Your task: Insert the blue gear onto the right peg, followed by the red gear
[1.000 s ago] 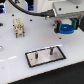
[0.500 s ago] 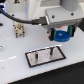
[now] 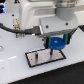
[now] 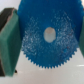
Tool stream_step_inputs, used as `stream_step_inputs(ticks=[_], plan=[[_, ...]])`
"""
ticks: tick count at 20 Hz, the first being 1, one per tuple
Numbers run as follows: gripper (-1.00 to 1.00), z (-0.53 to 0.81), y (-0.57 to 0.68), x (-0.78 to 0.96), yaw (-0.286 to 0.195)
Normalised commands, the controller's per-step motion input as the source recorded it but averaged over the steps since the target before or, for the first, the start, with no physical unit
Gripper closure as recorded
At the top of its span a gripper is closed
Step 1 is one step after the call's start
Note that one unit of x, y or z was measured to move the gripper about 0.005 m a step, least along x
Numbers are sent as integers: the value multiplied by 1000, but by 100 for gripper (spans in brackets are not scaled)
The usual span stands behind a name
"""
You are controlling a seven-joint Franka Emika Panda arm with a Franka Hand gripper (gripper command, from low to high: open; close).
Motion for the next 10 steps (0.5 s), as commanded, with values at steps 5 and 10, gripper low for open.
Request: stream_step_inputs(ticks=[5, 10], plan=[[100, -68, -167, 143, 0], [100, -48, -130, 190, 0]])
